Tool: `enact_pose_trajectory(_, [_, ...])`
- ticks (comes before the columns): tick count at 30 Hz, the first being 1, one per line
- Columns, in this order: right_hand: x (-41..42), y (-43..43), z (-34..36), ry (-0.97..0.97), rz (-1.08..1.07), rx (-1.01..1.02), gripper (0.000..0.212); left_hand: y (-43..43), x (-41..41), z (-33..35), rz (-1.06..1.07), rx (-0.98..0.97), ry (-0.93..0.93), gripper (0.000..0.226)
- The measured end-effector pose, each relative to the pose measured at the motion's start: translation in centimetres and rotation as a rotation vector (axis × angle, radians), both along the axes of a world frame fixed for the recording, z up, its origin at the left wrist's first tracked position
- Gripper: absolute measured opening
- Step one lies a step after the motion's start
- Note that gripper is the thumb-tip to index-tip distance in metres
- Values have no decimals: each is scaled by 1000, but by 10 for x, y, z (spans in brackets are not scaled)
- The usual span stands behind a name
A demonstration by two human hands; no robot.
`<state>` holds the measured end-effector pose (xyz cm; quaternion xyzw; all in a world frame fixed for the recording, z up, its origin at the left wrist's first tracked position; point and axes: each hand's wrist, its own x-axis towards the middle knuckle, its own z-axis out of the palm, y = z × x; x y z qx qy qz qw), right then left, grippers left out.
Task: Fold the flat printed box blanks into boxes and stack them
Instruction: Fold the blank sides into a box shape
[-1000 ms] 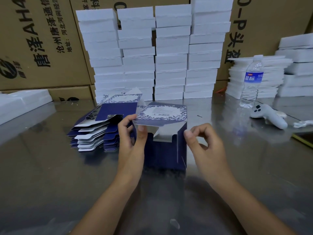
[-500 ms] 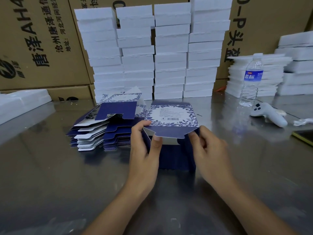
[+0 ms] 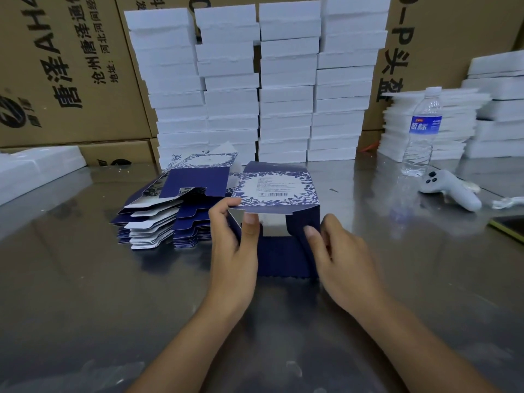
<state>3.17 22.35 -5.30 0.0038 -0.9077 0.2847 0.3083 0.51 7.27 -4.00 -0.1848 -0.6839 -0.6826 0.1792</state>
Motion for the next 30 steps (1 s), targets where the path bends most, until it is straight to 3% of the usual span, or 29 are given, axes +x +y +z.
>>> enact_pose_trajectory(4, [1,2,3,-43,-126,134,42,1,0,-2,-8,-41,-3,48])
enact_pose_trajectory(8, [1,4,3,-53,-100,75,42,1,0,-2,-3,-50,-1,53])
enact_pose_trajectory(13, [-1,6,-4,-238,-68,131,33,-1,-3,-1,12,-40,-16,45])
enact_pose_trajectory(21, [-5,8,-6,-219,-49,7,33,1,-2,-1,21,-57,-3,44])
enact_pose_trajectory(30, [2,6,-2,-279,-143,274,38,1,-2,2,38,-25,-45,46])
